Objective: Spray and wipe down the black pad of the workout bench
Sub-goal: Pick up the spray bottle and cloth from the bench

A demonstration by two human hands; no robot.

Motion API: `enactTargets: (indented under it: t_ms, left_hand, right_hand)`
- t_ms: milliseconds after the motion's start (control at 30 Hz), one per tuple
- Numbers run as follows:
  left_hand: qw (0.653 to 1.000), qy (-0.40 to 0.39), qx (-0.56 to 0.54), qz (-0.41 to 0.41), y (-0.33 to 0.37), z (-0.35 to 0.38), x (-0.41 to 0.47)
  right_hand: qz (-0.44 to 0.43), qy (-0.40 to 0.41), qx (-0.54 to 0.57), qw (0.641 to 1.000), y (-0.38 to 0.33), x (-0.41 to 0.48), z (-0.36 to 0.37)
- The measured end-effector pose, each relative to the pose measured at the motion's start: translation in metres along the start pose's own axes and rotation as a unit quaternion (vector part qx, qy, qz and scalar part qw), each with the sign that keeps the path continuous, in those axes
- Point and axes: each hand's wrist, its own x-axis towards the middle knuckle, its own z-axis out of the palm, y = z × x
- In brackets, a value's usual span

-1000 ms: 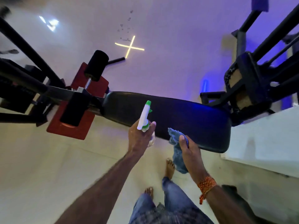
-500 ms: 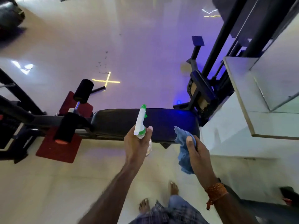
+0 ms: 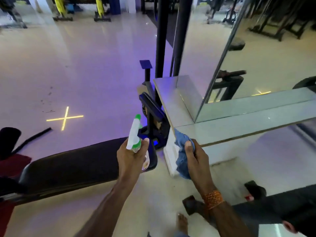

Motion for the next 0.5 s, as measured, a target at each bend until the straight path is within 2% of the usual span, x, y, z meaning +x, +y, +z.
enactTargets:
  t_ms: [167,267,300,400,433,500]
  left_hand:
    - [0.999,-0.045,-0.023,-0.009,0.020,0.117,0.009]
    - [0.999,-0.035,-0.026,-0.010,0.030,0.170,0.018]
    - [0.999,-0.029,-0.022,-0.008,0.030,0.185,0.023]
    - [1.000,-0.007,-0.008,-0.021,0.026,0.217,0.032]
    - [1.000,-0.004,-0.001,-0.028,0.022,0.222,0.034]
    - [0.999,0.000,0.020,-0.033,0.017,0.230,0.036]
  right_hand:
    - [-0.032,0.028,-0.089,0.995,0.027,0.075,-0.088]
    - [-0.091,-0.021,-0.183,0.979,0.032,0.122,-0.112]
    - [-0.107,-0.056,-0.233,0.965,0.042,0.136,-0.115]
    - [-0.127,-0.142,-0.468,0.863,0.091,0.161,-0.114]
    - [-0.123,-0.156,-0.490,0.849,0.105,0.162,-0.113]
    - [-0.136,-0.173,-0.482,0.848,0.123,0.158,-0.112]
